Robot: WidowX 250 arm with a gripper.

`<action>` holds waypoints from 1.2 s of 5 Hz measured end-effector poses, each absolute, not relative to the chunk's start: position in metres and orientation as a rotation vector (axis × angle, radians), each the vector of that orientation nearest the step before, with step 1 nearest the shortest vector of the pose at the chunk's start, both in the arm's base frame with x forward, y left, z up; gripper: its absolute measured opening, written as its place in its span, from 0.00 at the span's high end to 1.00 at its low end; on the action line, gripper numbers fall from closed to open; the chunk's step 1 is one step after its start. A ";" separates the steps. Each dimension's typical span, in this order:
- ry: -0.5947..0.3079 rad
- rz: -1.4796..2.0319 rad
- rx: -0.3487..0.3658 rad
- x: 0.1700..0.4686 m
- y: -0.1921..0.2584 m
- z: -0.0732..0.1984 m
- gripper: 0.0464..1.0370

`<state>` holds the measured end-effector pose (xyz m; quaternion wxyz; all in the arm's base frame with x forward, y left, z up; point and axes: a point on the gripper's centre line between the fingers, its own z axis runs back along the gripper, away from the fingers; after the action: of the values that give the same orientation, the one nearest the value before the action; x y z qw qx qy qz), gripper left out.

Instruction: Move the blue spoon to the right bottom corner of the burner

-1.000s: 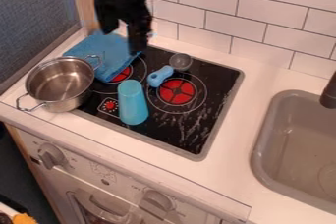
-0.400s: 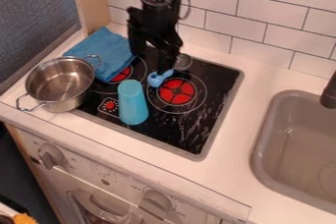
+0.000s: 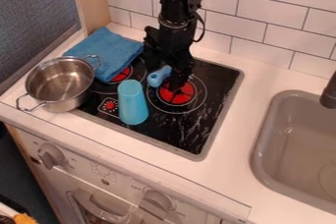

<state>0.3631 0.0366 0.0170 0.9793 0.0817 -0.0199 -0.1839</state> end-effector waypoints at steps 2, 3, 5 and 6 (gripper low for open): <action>-0.039 -0.408 0.181 0.374 0.041 0.013 0.37; 0.007 -0.427 0.255 0.368 0.051 0.013 0.66; 0.038 -0.451 0.270 0.357 0.044 0.011 0.71; 0.034 -0.455 0.258 0.353 0.042 0.018 0.71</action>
<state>0.3527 0.0419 0.0178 0.9658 0.1276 0.0170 -0.2249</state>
